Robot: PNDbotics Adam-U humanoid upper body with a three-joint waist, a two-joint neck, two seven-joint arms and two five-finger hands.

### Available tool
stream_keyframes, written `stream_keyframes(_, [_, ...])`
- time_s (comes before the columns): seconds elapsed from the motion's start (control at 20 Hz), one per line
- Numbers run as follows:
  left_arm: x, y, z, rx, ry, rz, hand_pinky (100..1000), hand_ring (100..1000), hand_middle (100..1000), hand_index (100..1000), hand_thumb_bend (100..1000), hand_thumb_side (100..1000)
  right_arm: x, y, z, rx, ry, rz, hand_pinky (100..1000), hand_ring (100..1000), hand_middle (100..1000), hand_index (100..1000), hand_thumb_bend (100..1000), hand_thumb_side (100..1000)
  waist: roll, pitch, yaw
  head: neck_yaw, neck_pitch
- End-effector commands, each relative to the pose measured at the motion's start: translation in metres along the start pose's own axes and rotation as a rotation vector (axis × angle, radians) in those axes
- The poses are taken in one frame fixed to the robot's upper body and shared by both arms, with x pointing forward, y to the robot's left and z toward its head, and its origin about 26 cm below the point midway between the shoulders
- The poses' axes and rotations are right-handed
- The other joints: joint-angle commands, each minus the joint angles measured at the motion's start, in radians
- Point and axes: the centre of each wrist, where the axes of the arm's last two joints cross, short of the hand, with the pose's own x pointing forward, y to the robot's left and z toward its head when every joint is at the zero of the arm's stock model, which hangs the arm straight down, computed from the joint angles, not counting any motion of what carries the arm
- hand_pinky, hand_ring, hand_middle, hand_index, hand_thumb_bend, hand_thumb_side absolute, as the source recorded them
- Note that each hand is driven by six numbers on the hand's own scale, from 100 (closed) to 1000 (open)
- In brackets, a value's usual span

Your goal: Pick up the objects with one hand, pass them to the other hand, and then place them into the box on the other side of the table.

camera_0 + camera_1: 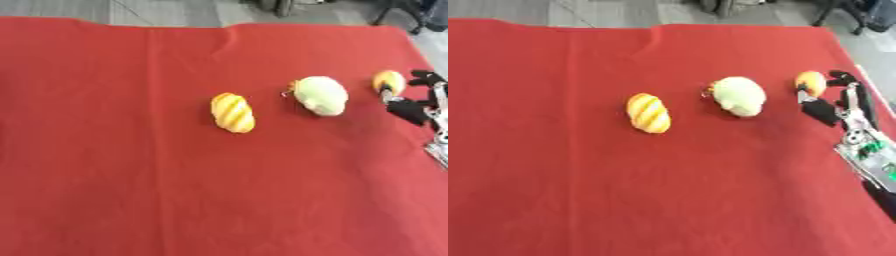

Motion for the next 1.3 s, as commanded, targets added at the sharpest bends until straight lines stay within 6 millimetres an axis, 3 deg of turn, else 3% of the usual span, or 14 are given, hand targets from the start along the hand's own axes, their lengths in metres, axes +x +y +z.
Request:
stream_keyframes(0.05, [0.007, 0.001, 0.000, -0.011, -0.025, -0.019, 621, 657, 765, 802, 100, 825, 0.011, -0.014, -0.009, -0.054, -0.027, 0.010, 784, 1000, 764, 865, 273, 314, 0.001, -0.017, 0.003, -0.004, -0.006])
stream_keyframes(0.7, [0.003, -0.001, 0.003, -0.024, -0.010, -0.015, 621, 656, 763, 802, 100, 831, 0.002, -0.023, -0.011, -0.143, 0.000, 0.013, 786, 1000, 774, 870, 247, 346, -0.006, -0.016, 0.059, -0.034, 0.011])
stream_keyframes(1.3, [0.003, -0.001, 0.003, -0.023, -0.038, -0.008, 621, 656, 763, 803, 100, 825, -0.007, -0.035, -0.014, -0.266, 0.011, 0.034, 784, 1000, 774, 868, 248, 325, 0.001, 0.001, 0.062, -0.053, 0.006])
